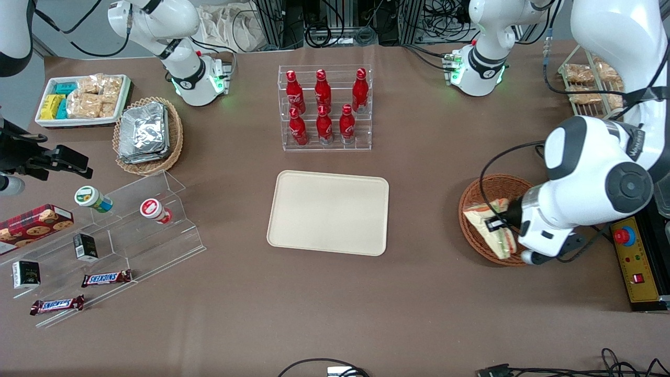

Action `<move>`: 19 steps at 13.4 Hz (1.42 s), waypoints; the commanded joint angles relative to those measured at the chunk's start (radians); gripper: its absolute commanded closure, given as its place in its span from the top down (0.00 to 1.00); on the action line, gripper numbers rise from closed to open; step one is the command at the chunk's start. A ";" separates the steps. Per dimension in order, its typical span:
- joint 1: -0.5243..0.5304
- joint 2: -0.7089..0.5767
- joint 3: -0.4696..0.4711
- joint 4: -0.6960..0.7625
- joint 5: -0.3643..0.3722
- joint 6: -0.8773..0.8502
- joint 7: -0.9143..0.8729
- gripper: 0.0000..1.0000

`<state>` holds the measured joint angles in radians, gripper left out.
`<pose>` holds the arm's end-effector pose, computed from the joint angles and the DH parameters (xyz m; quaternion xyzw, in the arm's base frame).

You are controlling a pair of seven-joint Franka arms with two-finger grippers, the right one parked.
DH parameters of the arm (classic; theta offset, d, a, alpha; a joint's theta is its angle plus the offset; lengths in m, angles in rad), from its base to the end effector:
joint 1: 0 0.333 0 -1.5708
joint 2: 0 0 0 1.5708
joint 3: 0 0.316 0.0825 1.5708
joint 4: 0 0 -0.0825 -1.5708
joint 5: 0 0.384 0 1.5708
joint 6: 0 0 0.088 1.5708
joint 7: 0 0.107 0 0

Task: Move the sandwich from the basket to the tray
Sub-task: 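Lift the sandwich out of the basket and carry it toward the cream tray, then lower the sandwich onto the tray and open the left gripper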

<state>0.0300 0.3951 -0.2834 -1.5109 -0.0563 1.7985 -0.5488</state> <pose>0.6459 -0.1462 0.4381 0.9824 0.1618 -0.0742 0.0569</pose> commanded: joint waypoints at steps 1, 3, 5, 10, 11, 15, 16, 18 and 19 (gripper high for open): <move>-0.002 0.014 -0.069 0.032 0.007 -0.001 0.015 0.27; -0.002 0.021 -0.117 0.034 0.007 0.015 0.020 0.27; -0.004 0.047 -0.169 0.034 0.009 0.016 0.020 0.25; -0.004 0.143 -0.282 0.032 0.076 0.068 0.009 0.25; -0.005 0.165 -0.302 0.026 0.091 0.097 0.006 0.25; -0.142 0.267 -0.310 0.029 0.197 0.148 -0.051 0.24; -0.157 0.283 -0.310 0.023 0.220 0.174 -0.089 0.24; -0.189 0.330 -0.310 0.026 0.254 0.185 -0.106 0.24; -0.196 0.355 -0.310 0.024 0.285 0.188 -0.105 0.24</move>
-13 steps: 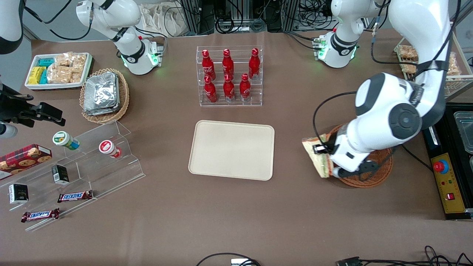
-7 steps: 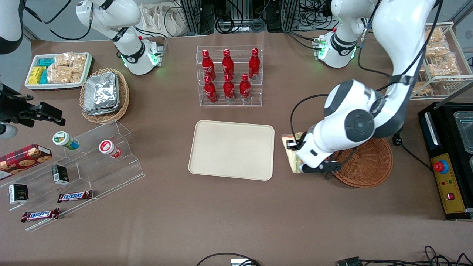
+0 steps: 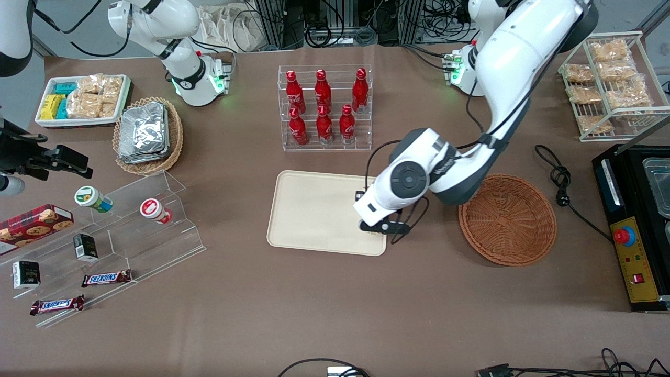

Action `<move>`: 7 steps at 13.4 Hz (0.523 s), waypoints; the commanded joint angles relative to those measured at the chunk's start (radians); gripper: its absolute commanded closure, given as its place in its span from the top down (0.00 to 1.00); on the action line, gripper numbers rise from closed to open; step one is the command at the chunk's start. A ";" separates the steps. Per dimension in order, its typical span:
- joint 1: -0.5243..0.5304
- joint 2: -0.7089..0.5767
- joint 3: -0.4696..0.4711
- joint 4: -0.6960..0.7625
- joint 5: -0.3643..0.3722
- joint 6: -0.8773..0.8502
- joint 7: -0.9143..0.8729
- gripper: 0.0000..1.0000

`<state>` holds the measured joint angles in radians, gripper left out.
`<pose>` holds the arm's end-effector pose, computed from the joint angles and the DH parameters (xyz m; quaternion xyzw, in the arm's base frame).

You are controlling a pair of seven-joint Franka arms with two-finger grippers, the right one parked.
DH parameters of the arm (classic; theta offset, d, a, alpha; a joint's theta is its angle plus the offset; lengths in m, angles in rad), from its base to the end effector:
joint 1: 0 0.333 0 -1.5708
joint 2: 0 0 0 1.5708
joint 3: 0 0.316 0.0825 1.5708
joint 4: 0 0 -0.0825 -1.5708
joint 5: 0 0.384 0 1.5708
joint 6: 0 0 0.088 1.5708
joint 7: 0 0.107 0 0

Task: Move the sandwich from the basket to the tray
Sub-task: 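Lower the sandwich onto the tray and open the left gripper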

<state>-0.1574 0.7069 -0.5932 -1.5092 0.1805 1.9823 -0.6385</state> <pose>0.5566 -0.4115 0.2921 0.9912 -0.0506 -0.1124 0.0477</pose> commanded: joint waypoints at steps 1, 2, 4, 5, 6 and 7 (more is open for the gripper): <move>-0.008 0.069 0.000 0.023 0.094 0.007 -0.016 0.24; -0.008 0.097 0.000 0.023 0.135 0.007 -0.016 0.24; -0.008 0.135 0.000 0.021 0.155 0.009 -0.001 0.24; -0.011 0.146 -0.002 0.021 0.155 0.009 -0.001 0.24; -0.022 0.149 -0.002 0.021 0.157 0.009 -0.001 0.24; -0.036 0.149 0.000 0.021 0.162 0.009 -0.001 0.24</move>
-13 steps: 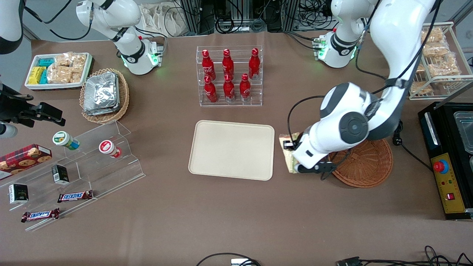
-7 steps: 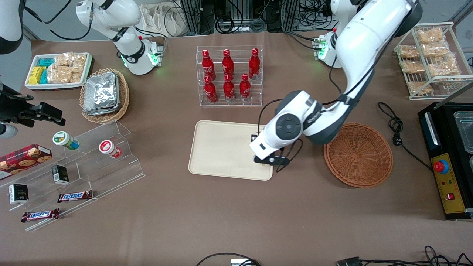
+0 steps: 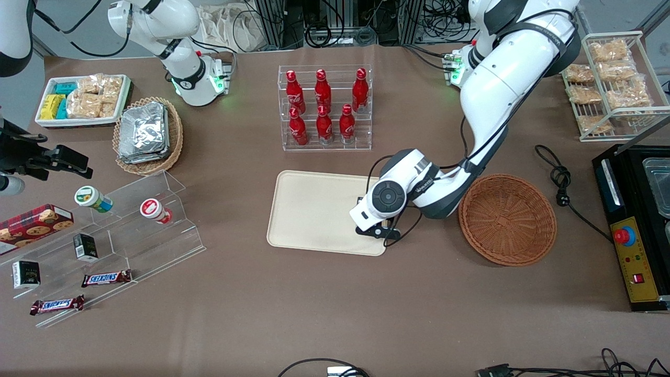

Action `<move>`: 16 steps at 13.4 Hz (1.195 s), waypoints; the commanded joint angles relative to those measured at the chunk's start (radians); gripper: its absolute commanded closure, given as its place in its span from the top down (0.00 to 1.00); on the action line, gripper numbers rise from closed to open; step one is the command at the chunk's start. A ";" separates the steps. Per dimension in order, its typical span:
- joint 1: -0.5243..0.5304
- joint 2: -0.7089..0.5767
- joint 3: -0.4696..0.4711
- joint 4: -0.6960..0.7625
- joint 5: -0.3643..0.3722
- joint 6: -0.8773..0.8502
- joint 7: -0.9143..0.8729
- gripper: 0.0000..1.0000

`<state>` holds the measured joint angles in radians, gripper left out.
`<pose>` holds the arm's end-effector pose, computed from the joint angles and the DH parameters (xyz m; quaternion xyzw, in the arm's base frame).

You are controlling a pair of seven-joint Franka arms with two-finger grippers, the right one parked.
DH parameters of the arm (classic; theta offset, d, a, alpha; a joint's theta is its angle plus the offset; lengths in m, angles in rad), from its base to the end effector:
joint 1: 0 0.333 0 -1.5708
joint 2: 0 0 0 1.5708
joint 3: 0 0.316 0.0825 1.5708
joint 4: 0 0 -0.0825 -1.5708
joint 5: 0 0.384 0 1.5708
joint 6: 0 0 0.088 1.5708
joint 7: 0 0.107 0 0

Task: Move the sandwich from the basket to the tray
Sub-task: 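Lower the sandwich onto the tray and open the left gripper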

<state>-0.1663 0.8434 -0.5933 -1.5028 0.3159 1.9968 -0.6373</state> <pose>0.5510 -0.4099 0.2102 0.9878 -0.0833 -0.1315 0.0038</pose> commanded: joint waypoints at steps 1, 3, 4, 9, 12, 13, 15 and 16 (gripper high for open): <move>-0.032 0.013 0.000 0.015 0.025 -0.006 -0.004 0.24; -0.033 0.013 0.000 0.016 0.025 -0.006 -0.002 0.24; -0.035 0.014 0.000 0.016 0.026 -0.006 -0.001 0.25; -0.036 0.016 0.000 0.016 0.040 0.004 -0.010 0.49; -0.035 0.013 0.000 0.019 0.042 0.004 -0.019 1.00; -0.033 0.008 0.000 0.022 0.040 0.004 -0.021 1.00; -0.010 -0.021 -0.003 0.029 0.032 -0.010 -0.012 1.00; 0.002 -0.052 -0.005 0.029 0.026 -0.016 -0.012 1.00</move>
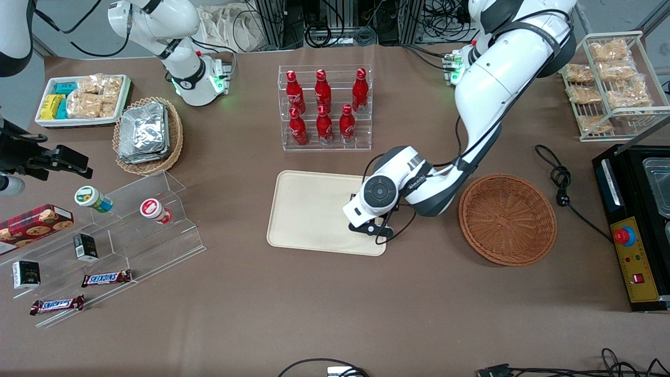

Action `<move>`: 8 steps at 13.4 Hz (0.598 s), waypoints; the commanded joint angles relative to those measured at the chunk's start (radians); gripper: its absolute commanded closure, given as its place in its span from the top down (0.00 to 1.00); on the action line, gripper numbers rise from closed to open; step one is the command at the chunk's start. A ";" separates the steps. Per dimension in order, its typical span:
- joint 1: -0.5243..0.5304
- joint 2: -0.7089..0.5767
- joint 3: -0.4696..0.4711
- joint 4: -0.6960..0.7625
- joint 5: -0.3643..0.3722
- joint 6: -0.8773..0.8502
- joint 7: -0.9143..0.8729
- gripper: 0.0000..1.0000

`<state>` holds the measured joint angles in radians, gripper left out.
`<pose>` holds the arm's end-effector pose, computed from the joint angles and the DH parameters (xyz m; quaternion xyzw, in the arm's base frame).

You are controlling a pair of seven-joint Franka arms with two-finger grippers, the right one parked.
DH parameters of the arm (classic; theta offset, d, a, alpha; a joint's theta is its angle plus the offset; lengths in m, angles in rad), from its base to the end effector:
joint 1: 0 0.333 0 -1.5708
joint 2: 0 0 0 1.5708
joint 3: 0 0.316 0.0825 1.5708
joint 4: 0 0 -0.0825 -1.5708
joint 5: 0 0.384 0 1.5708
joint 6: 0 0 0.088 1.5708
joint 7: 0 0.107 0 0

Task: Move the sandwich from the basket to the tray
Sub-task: 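Lower the sandwich onto the tray and open the left gripper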

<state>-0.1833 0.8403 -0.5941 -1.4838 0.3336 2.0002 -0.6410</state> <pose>0.5517 -0.4197 0.2195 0.9891 -0.0912 -0.1159 0.0032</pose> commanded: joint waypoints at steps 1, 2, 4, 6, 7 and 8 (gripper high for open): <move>0.027 -0.084 -0.006 0.010 0.007 -0.034 -0.006 1.00; 0.037 -0.122 -0.006 0.010 0.005 -0.046 -0.008 1.00; 0.064 -0.219 -0.009 0.008 0.005 -0.052 -0.005 1.00; 0.082 -0.312 -0.006 0.010 0.007 -0.124 0.000 1.00; 0.093 -0.370 -0.006 0.010 0.008 -0.168 0.010 1.00; 0.106 -0.418 -0.004 0.010 0.007 -0.205 0.050 1.00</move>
<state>-0.1017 0.5304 -0.5993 -1.4401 0.3336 1.8510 -0.6291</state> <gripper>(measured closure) 0.000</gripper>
